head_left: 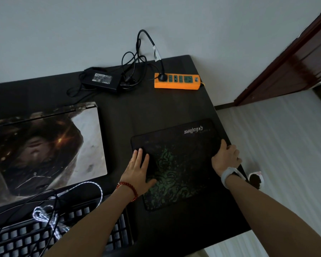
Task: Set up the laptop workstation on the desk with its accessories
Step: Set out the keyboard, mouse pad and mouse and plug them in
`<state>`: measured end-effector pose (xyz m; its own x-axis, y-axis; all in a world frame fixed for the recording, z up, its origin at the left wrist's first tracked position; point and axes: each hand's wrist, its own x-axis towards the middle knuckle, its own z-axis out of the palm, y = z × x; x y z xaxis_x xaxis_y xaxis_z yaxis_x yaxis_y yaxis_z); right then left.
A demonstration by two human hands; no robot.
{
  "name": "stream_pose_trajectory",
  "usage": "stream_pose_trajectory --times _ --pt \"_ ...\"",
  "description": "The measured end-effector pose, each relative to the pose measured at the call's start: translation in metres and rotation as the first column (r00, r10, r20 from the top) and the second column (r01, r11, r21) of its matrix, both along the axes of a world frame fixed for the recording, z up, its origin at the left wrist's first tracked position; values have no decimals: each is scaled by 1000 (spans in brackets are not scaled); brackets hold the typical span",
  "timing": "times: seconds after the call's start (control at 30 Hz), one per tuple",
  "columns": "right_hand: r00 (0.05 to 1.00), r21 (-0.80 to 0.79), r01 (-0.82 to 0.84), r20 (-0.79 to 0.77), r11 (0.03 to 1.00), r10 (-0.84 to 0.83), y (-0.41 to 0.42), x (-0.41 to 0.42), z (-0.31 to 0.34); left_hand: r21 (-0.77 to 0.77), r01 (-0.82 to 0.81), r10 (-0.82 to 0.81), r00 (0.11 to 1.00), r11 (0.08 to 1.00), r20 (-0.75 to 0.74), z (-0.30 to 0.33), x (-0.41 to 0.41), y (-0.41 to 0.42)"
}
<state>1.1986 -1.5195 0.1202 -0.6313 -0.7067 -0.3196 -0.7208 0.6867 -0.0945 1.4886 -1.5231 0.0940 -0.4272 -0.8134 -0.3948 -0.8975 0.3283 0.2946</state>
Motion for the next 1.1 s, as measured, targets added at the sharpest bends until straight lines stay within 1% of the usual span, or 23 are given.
stream_pose_trajectory --times 0.07,0.13,0.2,0.27,0.37,0.4,0.43,0.5,0.57,0.6,0.7,0.73,0.8,0.87,0.9,0.93,1.0,1.03,1.1 --pt "989 67 -87 -117 994 94 5 8 0 -1 13 -13 1000 1000 -8 0 0 1" --pt "978 45 -139 -154 989 144 15 16 -3 1 44 -44 999 999 -5 -1 2 2" --pt "980 33 -153 -121 988 156 25 21 -7 6 67 -67 998 998 15 -1 3 4" --pt "989 82 -132 -59 988 137 30 23 -9 33 83 -85 995 996 47 2 3 3" --pt "996 181 -84 9 980 84 27 29 -2 148 75 -79 997 986 23 19 -1 -8" --pt "994 188 -111 19 976 109 27 35 2 163 48 -46 999 985 -17 27 0 -10" --pt "986 168 -166 35 972 162 27 44 4 144 5 5 997 990 -72 35 5 -11" --pt "942 48 -328 92 944 322 30 70 9 25 -113 116 979 993 -170 50 27 -6" --pt "857 -103 -474 176 875 485 34 102 14 -86 -159 139 970 984 -199 64 59 6" --pt "804 -166 -532 209 830 557 35 118 18 -97 -150 130 974 984 -185 71 76 13" --pt "629 -319 -674 223 666 744 41 169 32 -107 -137 131 990 985 -58 90 129 34" --pt "573 -377 -700 210 607 792 43 182 37 -130 -165 162 986 978 -37 97 144 39" --pt "443 -473 -738 199 482 874 49 210 46 -229 -298 290 955 927 -68 110 168 56" --pt "310 -484 -788 220 380 925 54 235 52 -353 -420 396 907 836 -141 113 188 75" --pt "254 -465 -816 243 342 936 55 248 53 -367 -427 410 903 826 -128 112 196 87" --pt "212 -438 -843 265 313 941 55 258 53 -327 -383 387 921 864 -55 108 199 96" --pt "142 -372 -894 293 249 945 52 275 49 -157 -231 254 956 960 148 93 207 111" --pt "118 -334 -916 309 224 944 51 281 47 -99 -145 164 961 984 224 86 210 117" --pt "93 -266 -946 319 184 943 50 288 44 -80 -31 55 947 996 317 78 213 120"
